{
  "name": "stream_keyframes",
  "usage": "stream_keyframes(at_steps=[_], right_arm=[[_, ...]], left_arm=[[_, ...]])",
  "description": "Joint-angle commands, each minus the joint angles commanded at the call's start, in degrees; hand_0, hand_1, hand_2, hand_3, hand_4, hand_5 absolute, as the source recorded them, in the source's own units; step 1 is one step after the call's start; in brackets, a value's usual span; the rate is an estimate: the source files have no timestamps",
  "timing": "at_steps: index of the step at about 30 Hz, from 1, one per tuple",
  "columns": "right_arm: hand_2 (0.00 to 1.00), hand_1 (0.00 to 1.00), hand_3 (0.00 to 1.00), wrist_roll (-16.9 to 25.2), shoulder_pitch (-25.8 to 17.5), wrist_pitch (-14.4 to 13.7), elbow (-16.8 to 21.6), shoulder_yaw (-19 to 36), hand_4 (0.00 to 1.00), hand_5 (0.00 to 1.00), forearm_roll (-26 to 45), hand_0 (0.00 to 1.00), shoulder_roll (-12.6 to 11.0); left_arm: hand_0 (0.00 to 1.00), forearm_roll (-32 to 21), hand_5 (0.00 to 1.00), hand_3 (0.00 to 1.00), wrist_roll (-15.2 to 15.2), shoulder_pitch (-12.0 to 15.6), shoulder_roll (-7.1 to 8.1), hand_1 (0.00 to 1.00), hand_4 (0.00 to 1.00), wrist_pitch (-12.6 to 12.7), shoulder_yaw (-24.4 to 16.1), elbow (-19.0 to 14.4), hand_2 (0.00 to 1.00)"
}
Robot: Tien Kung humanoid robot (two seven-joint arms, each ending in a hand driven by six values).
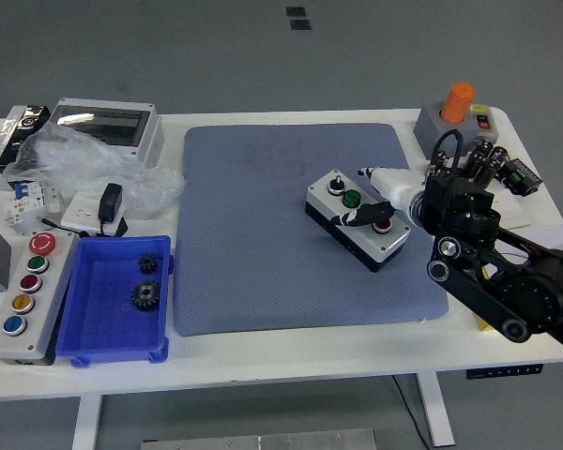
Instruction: Pick up the button,place it on the desk,press the button,press the button
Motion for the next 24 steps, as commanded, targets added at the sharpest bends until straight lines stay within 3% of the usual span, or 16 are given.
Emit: stream_keyframes(at_steps=[7, 17, 18, 19, 24], right_arm=[[0.998, 0.981, 0.998, 0.00, 0.05, -1.01, -0.71, -1.66, 0.998, 0.732, -0.21, 0.785, 0.54], [0.965, 0.931, 0.998, 0.00, 0.11, -7.82, -1.82, -2.90, 0.998, 0.727, -3.00, 0.772, 0.42], [0.965, 0.931, 0.998, 0.00, 0.09, -7.95, -1.94, -3.12, 0.998, 0.727, -2.91, 0.772, 0.40], [0.818, 0.807, 0.998, 0.00, 0.08, -7.94, -2.02, -3.29, 0.998, 0.569, -2.82, 0.684, 0.39], [0.818, 0.807, 0.998, 0.00, -0.08, -6.14, -2.25, -4.18, 0.998, 0.569, -1.46, 0.684, 0.52]], left_arm=[[0.707, 0.04, 0.371, 0.752, -0.18, -0.08, -0.01, 0.745, 0.768, 0.07, 0.06, 0.00, 0.692], [0.706, 0.36, 0.364, 0.743, -0.64, -0.24, -0.17, 0.745, 0.761, 0.33, 0.00, -0.04, 0.691], [0.706, 0.38, 0.364, 0.743, -0.68, -0.24, -0.18, 0.745, 0.761, 0.34, -0.01, -0.05, 0.691], [0.707, 0.37, 0.359, 0.737, -0.70, -0.25, -0.18, 0.745, 0.756, 0.35, -0.01, -0.04, 0.691], [0.707, 0.25, 0.359, 0.737, -0.93, -0.29, -0.24, 0.745, 0.756, 0.39, 0.08, -0.06, 0.691]])
